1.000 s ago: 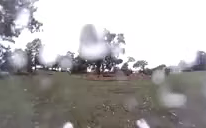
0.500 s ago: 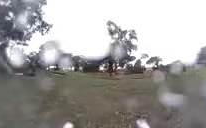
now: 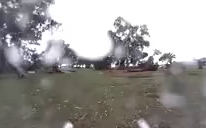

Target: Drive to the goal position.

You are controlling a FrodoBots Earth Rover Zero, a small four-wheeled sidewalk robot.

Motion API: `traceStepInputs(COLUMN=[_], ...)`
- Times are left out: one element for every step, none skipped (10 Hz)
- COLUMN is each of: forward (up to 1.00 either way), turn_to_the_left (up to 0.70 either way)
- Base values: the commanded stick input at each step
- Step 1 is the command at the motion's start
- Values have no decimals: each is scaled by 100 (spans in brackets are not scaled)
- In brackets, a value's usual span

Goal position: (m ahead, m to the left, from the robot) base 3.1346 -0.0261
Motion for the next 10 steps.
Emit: traceStepInputs(forward=[100,100,100,100,100,100,100,100,100,100], turn_to_the_left=[1,1,1,1,1,1,1,1,1,1])
